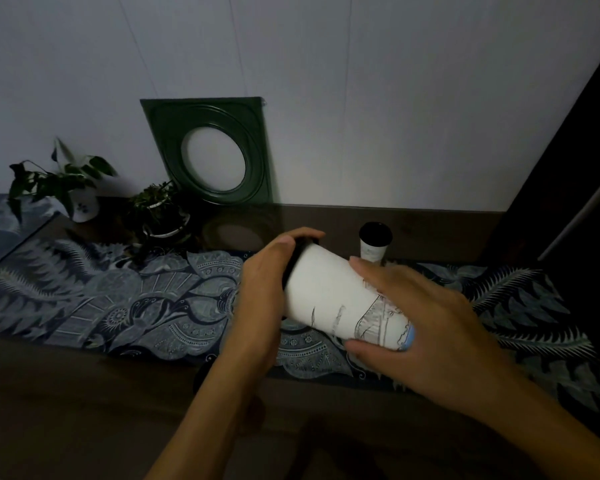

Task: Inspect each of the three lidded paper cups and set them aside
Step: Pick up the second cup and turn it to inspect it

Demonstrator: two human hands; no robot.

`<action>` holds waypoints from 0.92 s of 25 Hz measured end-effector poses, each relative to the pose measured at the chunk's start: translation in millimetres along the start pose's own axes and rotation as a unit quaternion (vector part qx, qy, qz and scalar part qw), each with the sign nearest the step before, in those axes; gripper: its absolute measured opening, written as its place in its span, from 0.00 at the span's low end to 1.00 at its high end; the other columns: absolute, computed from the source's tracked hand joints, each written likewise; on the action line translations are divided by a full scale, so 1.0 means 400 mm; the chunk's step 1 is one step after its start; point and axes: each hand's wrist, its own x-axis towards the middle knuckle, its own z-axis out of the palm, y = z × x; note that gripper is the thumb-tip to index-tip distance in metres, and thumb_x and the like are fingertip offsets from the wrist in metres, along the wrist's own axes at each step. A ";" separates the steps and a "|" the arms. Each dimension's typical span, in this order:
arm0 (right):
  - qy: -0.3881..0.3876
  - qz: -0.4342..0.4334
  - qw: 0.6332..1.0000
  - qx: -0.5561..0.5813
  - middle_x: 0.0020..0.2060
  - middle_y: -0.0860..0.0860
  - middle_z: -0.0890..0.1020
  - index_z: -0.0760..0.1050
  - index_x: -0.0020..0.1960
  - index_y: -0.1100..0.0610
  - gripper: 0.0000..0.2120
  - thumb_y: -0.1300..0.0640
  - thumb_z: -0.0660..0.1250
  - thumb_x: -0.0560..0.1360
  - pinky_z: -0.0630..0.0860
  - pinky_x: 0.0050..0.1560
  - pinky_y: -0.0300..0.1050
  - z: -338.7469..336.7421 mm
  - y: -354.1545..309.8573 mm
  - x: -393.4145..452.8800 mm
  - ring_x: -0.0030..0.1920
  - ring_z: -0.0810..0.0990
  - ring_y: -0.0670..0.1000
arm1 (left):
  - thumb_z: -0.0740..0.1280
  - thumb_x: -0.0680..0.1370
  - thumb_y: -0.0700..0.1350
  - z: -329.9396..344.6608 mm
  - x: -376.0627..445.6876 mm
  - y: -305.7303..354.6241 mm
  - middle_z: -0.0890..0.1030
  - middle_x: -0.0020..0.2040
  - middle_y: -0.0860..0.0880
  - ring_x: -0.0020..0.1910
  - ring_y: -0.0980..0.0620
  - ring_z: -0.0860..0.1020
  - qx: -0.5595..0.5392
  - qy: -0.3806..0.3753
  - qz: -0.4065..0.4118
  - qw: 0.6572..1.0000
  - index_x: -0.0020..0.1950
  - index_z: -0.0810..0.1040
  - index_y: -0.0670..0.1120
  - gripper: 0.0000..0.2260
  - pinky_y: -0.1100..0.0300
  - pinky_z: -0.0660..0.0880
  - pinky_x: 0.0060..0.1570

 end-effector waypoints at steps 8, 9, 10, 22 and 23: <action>-0.071 0.176 0.921 0.340 0.58 0.44 0.81 0.73 0.64 0.38 0.31 0.39 0.74 0.62 0.81 0.39 0.39 -0.027 -0.018 0.008 0.49 0.84 0.45 | 0.59 0.76 0.54 0.006 0.002 0.003 0.85 0.51 0.44 0.53 0.40 0.82 -0.015 -0.001 0.026 1.000 0.51 0.85 0.48 0.17 0.46 0.79 0.48; -0.055 0.081 0.984 0.150 0.63 0.41 0.76 0.68 0.68 0.39 0.36 0.37 0.72 0.62 0.80 0.45 0.37 -0.024 -0.012 0.007 0.54 0.80 0.42 | 0.59 0.77 0.51 0.010 0.006 0.003 0.86 0.51 0.44 0.52 0.41 0.82 -0.015 0.013 -0.001 1.000 0.49 0.85 0.48 0.16 0.47 0.79 0.45; -0.024 -0.016 0.999 -0.032 0.66 0.43 0.72 0.64 0.72 0.43 0.39 0.37 0.71 0.64 0.80 0.47 0.37 -0.016 -0.003 0.004 0.56 0.78 0.44 | 0.59 0.78 0.49 0.013 0.010 0.003 0.86 0.50 0.44 0.53 0.41 0.83 -0.016 0.022 -0.026 0.999 0.48 0.86 0.49 0.15 0.49 0.79 0.43; -0.091 0.249 0.821 0.506 0.50 0.54 0.86 0.78 0.58 0.38 0.21 0.49 0.75 0.66 0.79 0.28 0.46 -0.044 -0.014 0.005 0.37 0.85 0.54 | 0.58 0.76 0.53 0.024 -0.004 0.009 0.85 0.53 0.44 0.55 0.40 0.81 -0.019 -0.012 0.041 0.999 0.49 0.85 0.49 0.17 0.43 0.78 0.51; -0.066 0.198 0.886 0.413 0.55 0.50 0.84 0.75 0.61 0.37 0.24 0.47 0.75 0.67 0.81 0.33 0.46 -0.046 -0.014 0.004 0.43 0.85 0.51 | 0.58 0.75 0.52 0.029 -0.002 0.014 0.86 0.51 0.45 0.53 0.41 0.82 -0.021 0.009 0.019 1.000 0.48 0.85 0.49 0.17 0.46 0.79 0.47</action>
